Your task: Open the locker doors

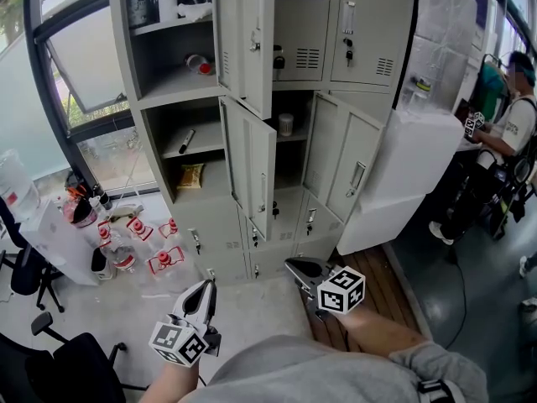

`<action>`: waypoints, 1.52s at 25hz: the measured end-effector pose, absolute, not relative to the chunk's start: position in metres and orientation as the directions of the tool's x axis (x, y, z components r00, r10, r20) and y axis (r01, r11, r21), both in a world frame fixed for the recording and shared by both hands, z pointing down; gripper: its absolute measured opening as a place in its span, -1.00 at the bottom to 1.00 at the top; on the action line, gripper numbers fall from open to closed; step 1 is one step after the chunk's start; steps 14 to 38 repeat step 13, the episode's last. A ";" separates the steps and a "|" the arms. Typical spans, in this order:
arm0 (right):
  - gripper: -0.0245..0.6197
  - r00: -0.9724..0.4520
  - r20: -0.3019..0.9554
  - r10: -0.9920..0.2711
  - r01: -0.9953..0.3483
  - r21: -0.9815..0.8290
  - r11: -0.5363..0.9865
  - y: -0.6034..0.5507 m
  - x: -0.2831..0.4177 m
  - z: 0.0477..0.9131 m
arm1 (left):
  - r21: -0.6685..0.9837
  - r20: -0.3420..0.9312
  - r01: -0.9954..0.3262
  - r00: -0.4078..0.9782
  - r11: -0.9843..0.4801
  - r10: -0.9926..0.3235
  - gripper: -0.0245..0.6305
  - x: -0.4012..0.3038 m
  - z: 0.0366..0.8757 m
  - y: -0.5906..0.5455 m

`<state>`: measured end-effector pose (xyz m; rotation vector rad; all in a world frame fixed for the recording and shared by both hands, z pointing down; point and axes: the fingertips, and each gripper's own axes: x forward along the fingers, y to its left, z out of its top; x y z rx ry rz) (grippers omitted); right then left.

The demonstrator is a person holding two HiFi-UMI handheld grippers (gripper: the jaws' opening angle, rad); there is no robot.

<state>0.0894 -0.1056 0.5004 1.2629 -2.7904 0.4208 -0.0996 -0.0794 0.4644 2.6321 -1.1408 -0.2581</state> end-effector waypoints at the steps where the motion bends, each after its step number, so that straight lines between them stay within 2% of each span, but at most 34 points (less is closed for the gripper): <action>1: -0.90 -0.666 0.156 -0.729 -0.743 -0.226 0.630 -0.106 0.089 0.501 | 0.305 -0.059 -0.690 0.675 -0.657 -0.736 -0.91 -0.101 0.465 -0.079; 38: -0.90 -0.668 0.157 -0.727 -0.741 -0.226 0.632 -0.107 0.083 0.503 | 0.309 -0.060 -0.689 0.674 -0.656 -0.737 -0.91 -0.105 0.466 -0.080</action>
